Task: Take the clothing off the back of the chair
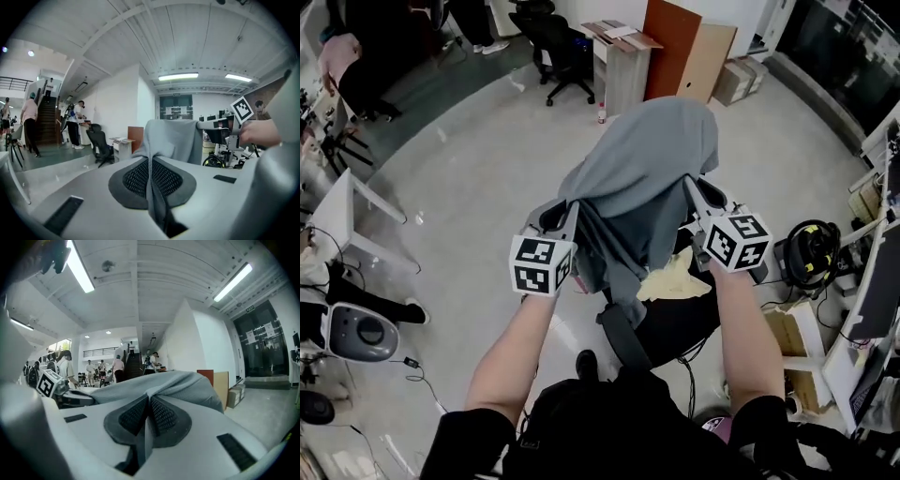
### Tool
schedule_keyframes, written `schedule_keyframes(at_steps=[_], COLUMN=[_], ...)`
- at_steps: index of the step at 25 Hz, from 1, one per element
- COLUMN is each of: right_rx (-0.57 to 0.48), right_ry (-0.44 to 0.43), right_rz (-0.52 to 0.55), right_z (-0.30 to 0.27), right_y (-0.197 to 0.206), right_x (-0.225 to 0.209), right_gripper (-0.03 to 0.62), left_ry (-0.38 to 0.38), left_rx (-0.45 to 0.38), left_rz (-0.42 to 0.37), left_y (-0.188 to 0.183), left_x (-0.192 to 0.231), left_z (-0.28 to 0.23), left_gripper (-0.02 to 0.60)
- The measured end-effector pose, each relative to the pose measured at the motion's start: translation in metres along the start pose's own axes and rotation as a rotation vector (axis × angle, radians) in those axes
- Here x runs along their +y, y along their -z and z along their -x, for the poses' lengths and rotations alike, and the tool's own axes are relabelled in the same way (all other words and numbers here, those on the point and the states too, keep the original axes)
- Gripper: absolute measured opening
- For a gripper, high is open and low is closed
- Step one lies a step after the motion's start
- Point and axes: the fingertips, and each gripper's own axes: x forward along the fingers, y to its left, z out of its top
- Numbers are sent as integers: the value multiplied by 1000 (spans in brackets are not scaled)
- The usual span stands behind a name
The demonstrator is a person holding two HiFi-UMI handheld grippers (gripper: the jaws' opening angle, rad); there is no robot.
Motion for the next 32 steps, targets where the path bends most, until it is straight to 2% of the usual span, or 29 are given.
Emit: schedule_keyframes(at_steps=[4, 9, 14, 18, 23, 32], right_rx=[-41, -59, -62, -85, -140, -133], right_ry=[10, 47, 62, 62, 49, 59], right_rz=[8, -9, -5, 9, 13, -6], right_z=[37, 75, 115, 157, 220, 353], right_y=[-12, -11, -7, -10, -13, 26], right_x=[47, 98, 132, 154, 186, 226], right_gripper=[26, 26, 26, 25, 26, 25], left_ry=[33, 83, 113, 109, 90, 98], left_rx=[-57, -96, -142, -189, -221, -205], left_rz=[-24, -16, -4, 2, -14, -1], left_y=[-15, -17, -23, -31, -30, 10], left_x=[-1, -2, -13, -29, -59, -151], left_z=[37, 80, 111, 145, 201, 302], left_gripper=[12, 12, 12, 12, 12, 11])
